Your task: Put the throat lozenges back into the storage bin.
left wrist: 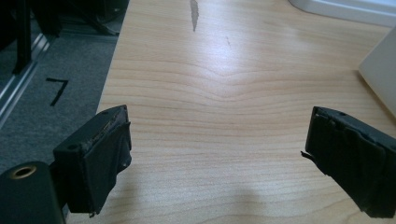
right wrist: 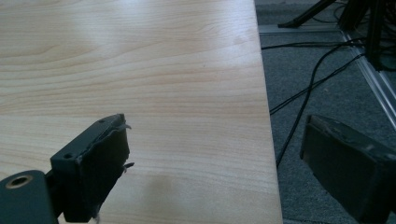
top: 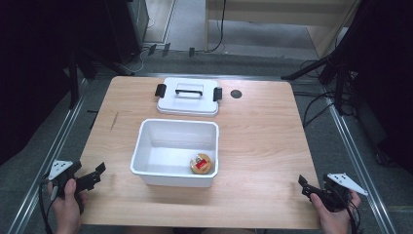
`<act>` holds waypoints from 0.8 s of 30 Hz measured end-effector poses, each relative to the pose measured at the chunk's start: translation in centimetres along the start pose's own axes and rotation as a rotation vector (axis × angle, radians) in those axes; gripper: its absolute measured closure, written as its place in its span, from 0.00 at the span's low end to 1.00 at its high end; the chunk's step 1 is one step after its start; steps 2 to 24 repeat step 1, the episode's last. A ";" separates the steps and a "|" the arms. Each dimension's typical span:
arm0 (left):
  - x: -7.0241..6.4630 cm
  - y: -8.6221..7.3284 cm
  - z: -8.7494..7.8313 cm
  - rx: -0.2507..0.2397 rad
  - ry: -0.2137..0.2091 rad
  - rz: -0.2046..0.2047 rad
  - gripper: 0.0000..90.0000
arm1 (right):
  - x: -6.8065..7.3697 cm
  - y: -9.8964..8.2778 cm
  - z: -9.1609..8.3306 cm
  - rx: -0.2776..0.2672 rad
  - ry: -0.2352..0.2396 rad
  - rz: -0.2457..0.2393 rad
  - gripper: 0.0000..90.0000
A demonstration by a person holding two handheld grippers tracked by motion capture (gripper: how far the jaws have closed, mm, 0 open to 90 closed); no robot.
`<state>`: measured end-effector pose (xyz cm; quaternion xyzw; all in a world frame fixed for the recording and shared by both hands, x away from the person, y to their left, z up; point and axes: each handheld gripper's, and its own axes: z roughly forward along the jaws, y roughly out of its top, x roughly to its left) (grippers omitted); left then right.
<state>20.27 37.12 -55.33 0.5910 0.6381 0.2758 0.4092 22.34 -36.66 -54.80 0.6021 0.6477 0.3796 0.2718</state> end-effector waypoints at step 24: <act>0.0 0.0 0.0 -0.002 0.002 0.000 0.09 | 0.0 0.0 0.0 0.003 0.005 0.000 0.09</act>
